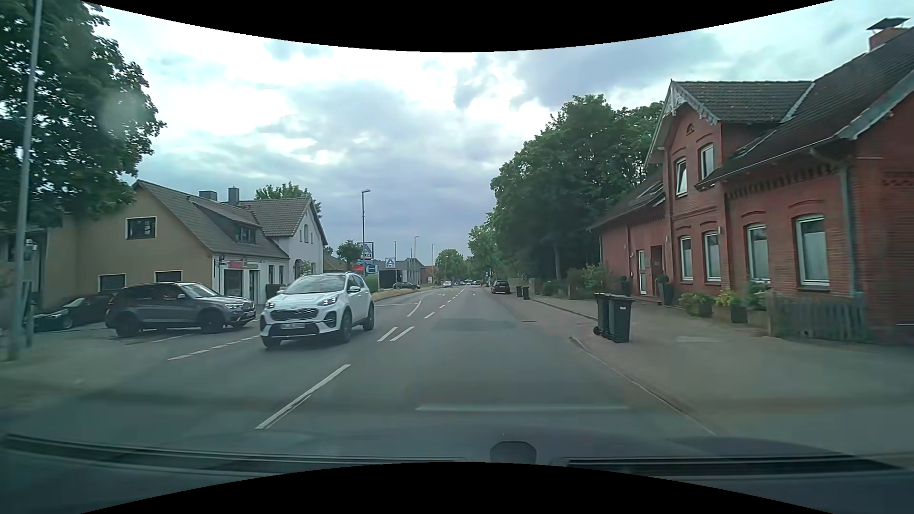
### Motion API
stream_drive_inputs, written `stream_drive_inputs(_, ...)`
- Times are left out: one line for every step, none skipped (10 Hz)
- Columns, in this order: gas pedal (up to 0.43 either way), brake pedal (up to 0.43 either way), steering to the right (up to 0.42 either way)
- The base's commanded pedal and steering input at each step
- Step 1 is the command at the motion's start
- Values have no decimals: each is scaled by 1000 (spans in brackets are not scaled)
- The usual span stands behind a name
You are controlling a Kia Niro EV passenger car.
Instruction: Follow the waypoints while adhering to traffic rules and regulations
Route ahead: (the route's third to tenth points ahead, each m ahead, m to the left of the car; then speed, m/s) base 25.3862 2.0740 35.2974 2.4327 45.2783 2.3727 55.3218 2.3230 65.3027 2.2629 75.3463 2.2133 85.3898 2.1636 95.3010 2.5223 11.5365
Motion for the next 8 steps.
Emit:
stream_drive_inputs(118,0,-8)
stream_drive_inputs(118,0,-8)
stream_drive_inputs(118,0,-8)
stream_drive_inputs(118,0,-8)
stream_drive_inputs(118,0,-7)
stream_drive_inputs(118,0,-6)
stream_drive_inputs(118,0,-6)
stream_drive_inputs(118,0,-6)
